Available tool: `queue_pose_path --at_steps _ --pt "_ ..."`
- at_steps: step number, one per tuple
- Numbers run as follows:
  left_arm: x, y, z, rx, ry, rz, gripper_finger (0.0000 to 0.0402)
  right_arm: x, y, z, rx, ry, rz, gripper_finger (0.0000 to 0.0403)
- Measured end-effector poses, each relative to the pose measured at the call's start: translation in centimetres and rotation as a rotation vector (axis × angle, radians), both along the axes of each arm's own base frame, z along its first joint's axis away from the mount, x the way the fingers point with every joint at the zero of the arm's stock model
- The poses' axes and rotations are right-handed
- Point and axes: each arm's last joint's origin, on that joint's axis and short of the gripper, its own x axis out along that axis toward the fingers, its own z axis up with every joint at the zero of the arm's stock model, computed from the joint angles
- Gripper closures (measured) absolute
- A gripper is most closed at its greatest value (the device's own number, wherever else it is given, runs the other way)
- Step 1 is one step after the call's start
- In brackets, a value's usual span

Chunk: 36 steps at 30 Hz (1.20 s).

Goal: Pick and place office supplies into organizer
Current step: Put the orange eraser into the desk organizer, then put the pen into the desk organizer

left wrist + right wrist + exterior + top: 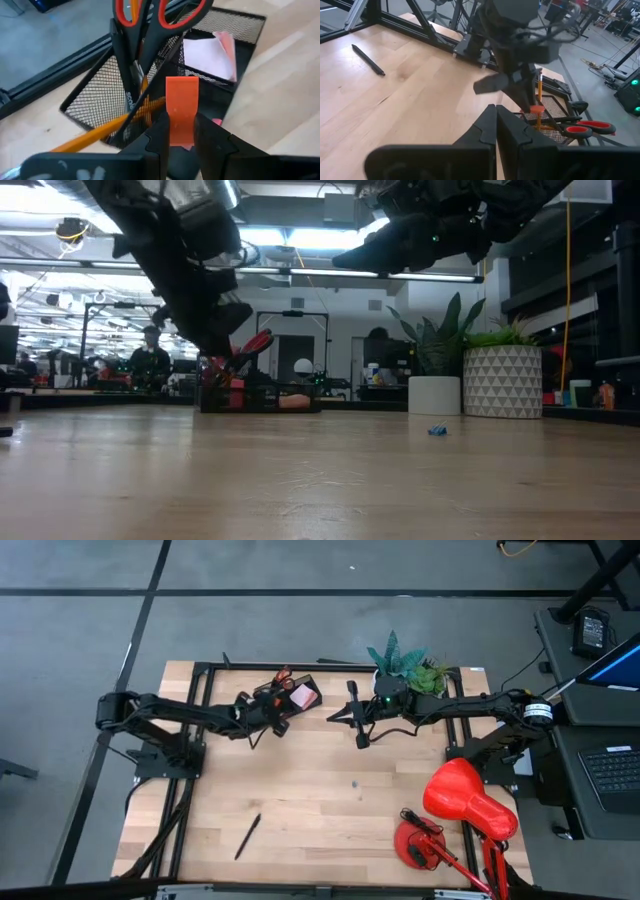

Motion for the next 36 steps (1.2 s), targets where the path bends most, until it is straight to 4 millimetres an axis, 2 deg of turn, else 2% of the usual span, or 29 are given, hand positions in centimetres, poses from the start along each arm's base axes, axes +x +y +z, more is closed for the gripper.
queue_pose_path --at_steps 13,22,36 --pt "1.0 1.6 -3.7 -0.064 0.116 -0.002 0.0332 0.0 0.0 0.0 0.0 -0.001 0.0 0.0393" --pt "1.3 1.8 -4.0 -0.035 0.112 0.012 0.0327 0.0 0.0 0.0 0.001 0.0 -0.001 0.0393" --pt "1.8 1.9 -3.3 -0.018 0.13 -0.025 0.0254 0.0 0.0 0.0 0.05 0.006 -0.013 0.0393"
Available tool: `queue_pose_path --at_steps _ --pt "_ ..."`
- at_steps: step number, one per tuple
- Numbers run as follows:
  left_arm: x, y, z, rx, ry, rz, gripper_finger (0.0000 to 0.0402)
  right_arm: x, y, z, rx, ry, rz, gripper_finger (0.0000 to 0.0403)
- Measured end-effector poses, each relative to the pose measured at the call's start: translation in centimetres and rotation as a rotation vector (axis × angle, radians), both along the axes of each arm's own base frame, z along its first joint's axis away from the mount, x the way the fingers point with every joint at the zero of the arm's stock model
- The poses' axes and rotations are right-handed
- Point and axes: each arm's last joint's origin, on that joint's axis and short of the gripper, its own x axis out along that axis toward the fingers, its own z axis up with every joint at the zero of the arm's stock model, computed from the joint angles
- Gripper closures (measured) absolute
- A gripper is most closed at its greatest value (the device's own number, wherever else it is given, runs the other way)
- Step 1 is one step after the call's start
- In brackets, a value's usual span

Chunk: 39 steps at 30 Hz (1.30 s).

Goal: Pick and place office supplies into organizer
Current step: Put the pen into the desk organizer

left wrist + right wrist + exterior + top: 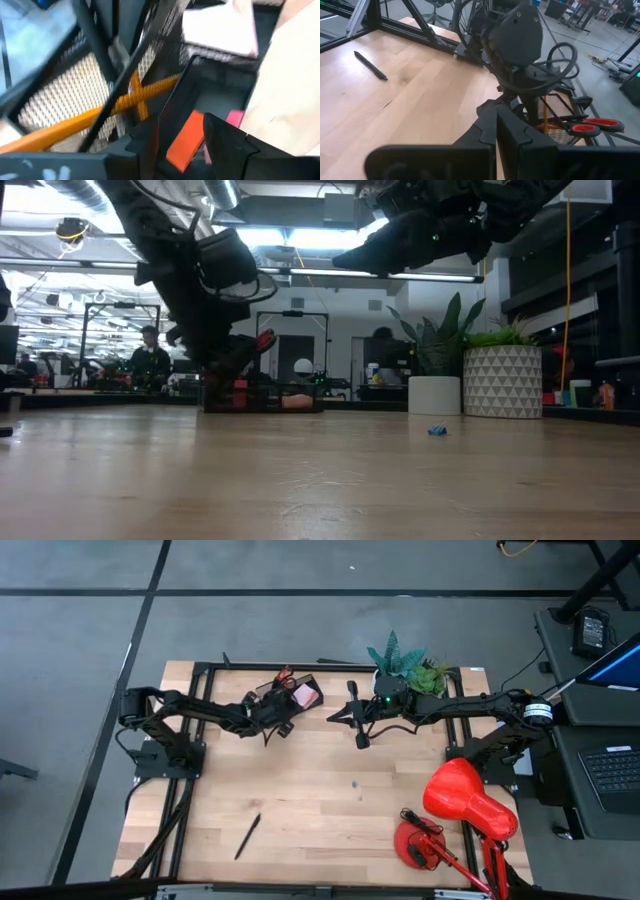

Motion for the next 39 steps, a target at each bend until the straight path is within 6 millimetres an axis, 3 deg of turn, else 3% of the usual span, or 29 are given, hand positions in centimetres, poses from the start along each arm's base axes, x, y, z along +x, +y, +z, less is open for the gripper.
queue_pose_path --at_steps 4,11,21,29,39 --pt "0.9 0.2 1.4 0.036 0.005 -0.051 0.0249 0.0 0.0 0.0 0.002 0.0 0.0 0.0393" --pt "1.3 -0.4 5.7 0.063 0.024 -0.128 0.0257 0.0 0.0 0.0 0.002 0.002 0.0 0.0393" --pt "-0.1 -5.8 9.6 -0.109 -0.11 -0.349 0.0258 0.0 0.0 -0.1 0.005 0.008 -0.001 0.0393" --pt "-0.2 -11.6 10.3 -0.183 -0.224 -0.495 0.0268 0.0 0.0 -0.1 0.045 0.013 -0.01 0.0393" --pt "-0.7 -16.9 8.6 -0.356 -0.184 -0.478 0.028 0.1 0.4 -0.1 0.079 0.014 -0.008 0.0393"
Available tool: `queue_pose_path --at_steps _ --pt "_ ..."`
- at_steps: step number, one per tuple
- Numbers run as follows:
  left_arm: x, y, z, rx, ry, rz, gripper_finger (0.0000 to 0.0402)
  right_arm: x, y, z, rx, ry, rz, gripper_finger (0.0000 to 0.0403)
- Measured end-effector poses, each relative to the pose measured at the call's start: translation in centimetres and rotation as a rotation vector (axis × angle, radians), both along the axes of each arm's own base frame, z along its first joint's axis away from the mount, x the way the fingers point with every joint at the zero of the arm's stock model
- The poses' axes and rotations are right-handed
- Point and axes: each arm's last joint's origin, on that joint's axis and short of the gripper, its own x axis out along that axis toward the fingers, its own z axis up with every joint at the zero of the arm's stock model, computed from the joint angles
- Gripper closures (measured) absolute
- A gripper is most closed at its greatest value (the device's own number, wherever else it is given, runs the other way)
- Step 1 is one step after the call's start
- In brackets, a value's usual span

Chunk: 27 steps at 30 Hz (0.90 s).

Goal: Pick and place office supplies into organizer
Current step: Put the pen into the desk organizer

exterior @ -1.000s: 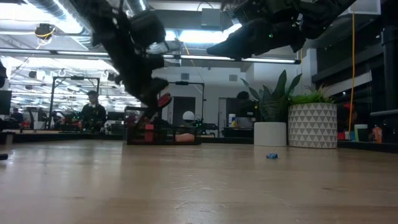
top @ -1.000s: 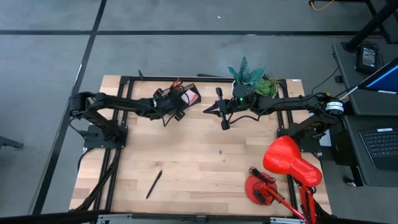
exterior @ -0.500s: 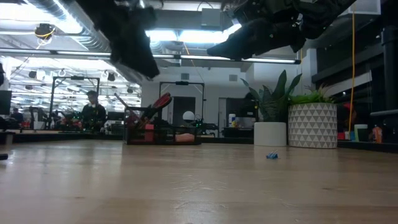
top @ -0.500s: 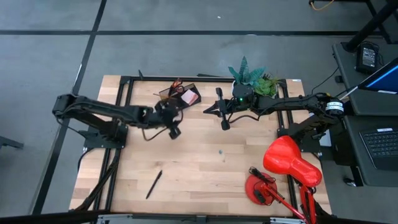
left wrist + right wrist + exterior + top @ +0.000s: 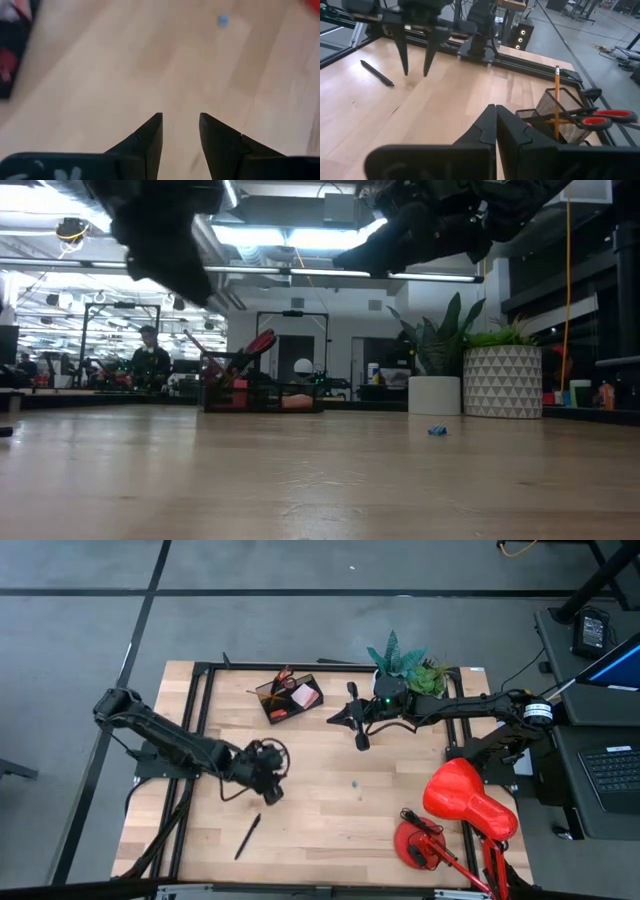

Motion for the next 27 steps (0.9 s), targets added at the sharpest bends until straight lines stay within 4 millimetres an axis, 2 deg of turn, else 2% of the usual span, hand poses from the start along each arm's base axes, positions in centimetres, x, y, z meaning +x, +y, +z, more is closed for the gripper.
queue_pose_path --at_steps 6,10,13,20,27 --pt "1.2 -2.7 0.1 -0.065 0.266 0.036 0.0281 0.1 0.3 0.1 -0.002 -0.006 0.011 0.0393" --pt "1.8 -4.5 0.2 -0.129 0.484 0.114 0.0281 0.1 0.3 0.1 -0.004 -0.008 0.012 0.0393" --pt "2.6 -6.0 0.2 -0.195 0.586 0.158 0.0281 0.1 0.3 0.1 -0.006 -0.009 0.012 0.0393" --pt "3.7 -9.7 0.3 -0.282 0.582 0.225 0.0281 0.1 0.3 0.2 -0.016 -0.023 0.014 0.0393" --pt "2.5 -12.6 -0.8 -0.307 0.582 0.351 0.0281 0.1 0.3 0.2 -0.016 -0.023 0.014 0.0393"
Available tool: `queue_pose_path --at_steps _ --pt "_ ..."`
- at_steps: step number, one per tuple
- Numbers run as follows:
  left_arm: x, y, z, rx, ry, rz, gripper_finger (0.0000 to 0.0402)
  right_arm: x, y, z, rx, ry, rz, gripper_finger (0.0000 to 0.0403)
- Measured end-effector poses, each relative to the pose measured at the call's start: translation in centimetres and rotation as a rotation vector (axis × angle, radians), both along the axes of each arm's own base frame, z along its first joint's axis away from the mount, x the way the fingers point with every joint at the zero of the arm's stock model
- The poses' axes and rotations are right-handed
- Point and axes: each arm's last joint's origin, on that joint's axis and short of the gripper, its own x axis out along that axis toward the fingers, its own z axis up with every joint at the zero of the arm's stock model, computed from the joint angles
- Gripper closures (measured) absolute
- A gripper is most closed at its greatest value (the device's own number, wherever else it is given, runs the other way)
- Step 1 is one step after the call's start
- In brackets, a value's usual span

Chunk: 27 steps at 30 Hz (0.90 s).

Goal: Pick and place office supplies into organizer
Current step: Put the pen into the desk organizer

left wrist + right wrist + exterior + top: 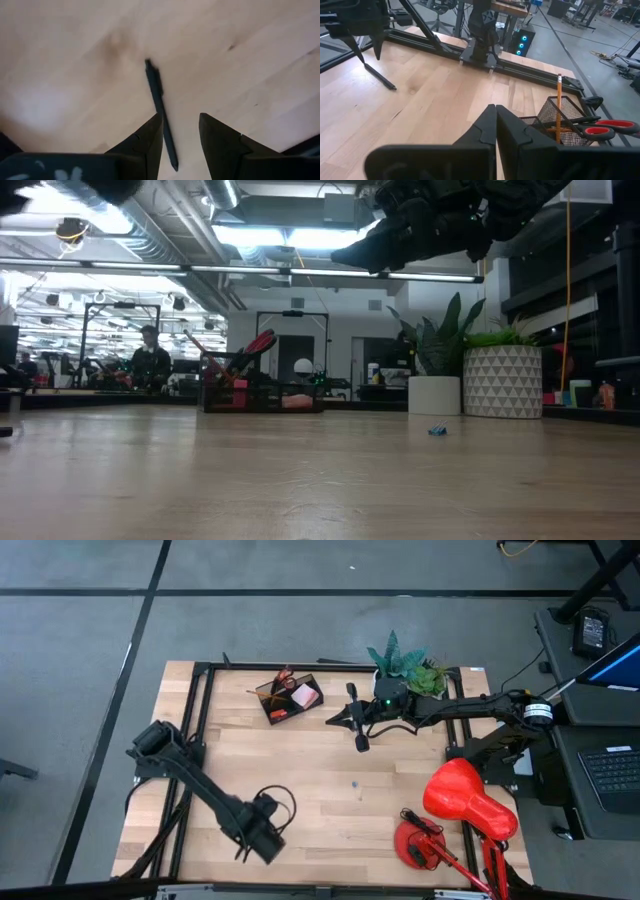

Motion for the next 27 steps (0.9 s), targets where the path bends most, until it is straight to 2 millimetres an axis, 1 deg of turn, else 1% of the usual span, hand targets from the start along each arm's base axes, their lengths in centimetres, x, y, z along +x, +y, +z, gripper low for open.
queue_pose_path --at_steps 3,8,14,17,21,27 --pt "-0.4 -0.8 -0.5 0.007 0.008 0.044 0.0281 0.0 0.0 0.0 0.004 0.001 -0.001 0.0393" --pt "-0.8 -1.6 -1.1 0.026 0.01 0.095 0.0281 0.0 0.0 -0.2 0.014 0.021 -0.002 0.0393" --pt "-0.5 -2.3 -2.6 0.012 0.051 0.122 0.0281 0.0 0.5 -0.2 0.064 0.032 -0.001 0.0393" --pt "-0.2 -2.5 -3.2 0.007 0.044 0.101 0.0281 0.1 1.0 -0.3 0.065 0.038 0.017 0.0393" --pt "-0.1 -2.7 -4.0 0.02 0.065 0.12 0.0281 0.3 1.9 -0.4 0.067 0.049 0.046 0.0393" --pt "0.0 -2.8 -4.9 0.039 0.092 0.126 0.0281 0.5 3.9 -0.4 0.066 0.051 0.107 0.0393"
